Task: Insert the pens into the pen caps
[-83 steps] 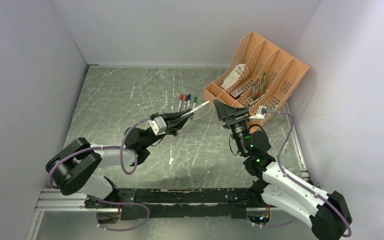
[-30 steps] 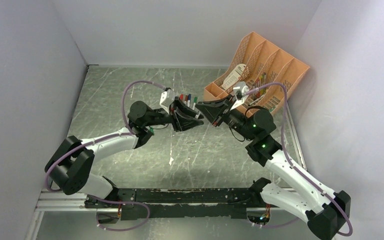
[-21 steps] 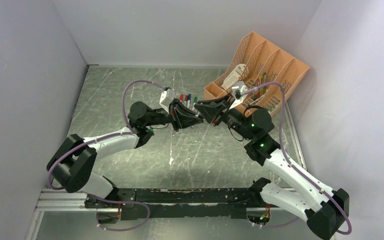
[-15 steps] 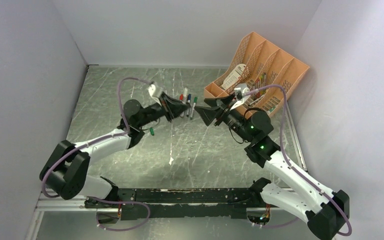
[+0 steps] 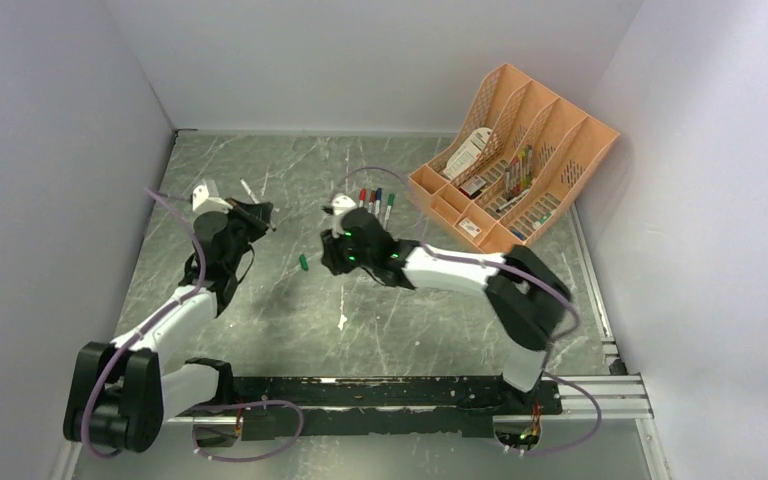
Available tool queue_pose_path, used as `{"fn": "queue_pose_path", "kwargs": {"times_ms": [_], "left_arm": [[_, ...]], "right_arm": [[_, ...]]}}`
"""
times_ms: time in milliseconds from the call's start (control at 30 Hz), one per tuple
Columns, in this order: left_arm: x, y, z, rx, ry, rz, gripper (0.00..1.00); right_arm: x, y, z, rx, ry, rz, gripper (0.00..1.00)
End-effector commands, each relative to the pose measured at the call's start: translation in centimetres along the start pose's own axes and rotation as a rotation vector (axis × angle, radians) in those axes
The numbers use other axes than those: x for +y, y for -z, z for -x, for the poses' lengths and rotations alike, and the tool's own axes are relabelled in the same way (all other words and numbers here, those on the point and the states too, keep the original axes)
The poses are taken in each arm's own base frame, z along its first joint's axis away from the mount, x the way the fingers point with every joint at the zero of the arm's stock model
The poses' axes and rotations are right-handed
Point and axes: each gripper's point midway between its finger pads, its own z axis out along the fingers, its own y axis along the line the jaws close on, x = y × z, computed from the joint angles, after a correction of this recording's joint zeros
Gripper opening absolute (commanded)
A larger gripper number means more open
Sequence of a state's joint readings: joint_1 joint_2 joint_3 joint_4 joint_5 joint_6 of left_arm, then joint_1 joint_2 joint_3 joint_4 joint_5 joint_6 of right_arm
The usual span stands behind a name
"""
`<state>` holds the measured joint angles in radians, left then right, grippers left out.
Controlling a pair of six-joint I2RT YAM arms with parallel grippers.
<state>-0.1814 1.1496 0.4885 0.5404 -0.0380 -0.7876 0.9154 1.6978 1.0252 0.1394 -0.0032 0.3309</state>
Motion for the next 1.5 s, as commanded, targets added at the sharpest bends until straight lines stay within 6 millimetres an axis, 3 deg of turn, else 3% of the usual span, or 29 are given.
{"fn": "queue_pose_path", "kwargs": {"times_ms": [0,133,233,700,867,967,1033,1067,1167,1233,1300,1367,1433,1467], "left_arm": [[3.1,1.7,0.0,-0.02,0.056,0.134,0.07],[3.8,2.7,0.5,-0.038,0.042,0.172,0.07],[3.8,3.0,0.8,-0.047,0.039,0.176,0.07],[3.6,2.9,0.3,-0.025,0.032,0.151,0.07],[3.5,2.9,0.3,-0.018,0.022,0.147,0.07],[3.4,2.9,0.2,-0.015,0.023,0.14,0.07],[3.2,2.8,0.1,-0.009,0.019,0.127,0.07],[3.1,2.8,0.0,-0.004,0.012,0.116,0.07],[1.9,2.7,-0.7,0.022,-0.035,0.027,0.07],[-0.5,2.8,-1.7,0.076,-0.067,-0.121,0.07],[-3.2,3.0,-3.2,0.154,-0.09,-0.296,0.07],[-5.6,3.3,-4.8,0.25,-0.065,-0.445,0.07],[-8.2,4.0,-5.7,0.274,-0.019,-0.608,0.07],[-9.2,4.6,-5.9,0.269,0.009,-0.667,0.07]], "right_arm": [[0.9,-4.6,-0.2,0.096,0.076,-0.045,0.34],[1.4,-8.5,-1.9,0.166,0.109,-0.074,0.39],[1.6,-10.0,-2.5,0.196,0.12,-0.091,0.4],[-0.1,-12.6,-5.3,0.239,0.155,-0.217,0.37],[-0.3,-13.4,-5.7,0.246,0.169,-0.225,0.3],[-0.4,-13.6,-5.7,0.253,0.169,-0.23,0.16],[-0.3,-13.5,-5.6,0.251,0.164,-0.227,0.01],[-0.2,-13.3,-5.4,0.246,0.158,-0.224,0.0],[0.0,-11.7,-3.6,0.188,0.125,-0.215,0.0],[-0.1,-9.5,-0.7,0.084,0.077,-0.193,0.0],[-0.2,-5.9,3.6,-0.077,0.005,-0.145,0.0],[-1.4,-2.2,6.4,-0.206,-0.105,-0.078,0.0],[-3.8,1.6,8.7,-0.33,-0.256,0.017,0.0],[-5.4,4.1,10.8,-0.449,-0.31,0.075,0.0]]}}
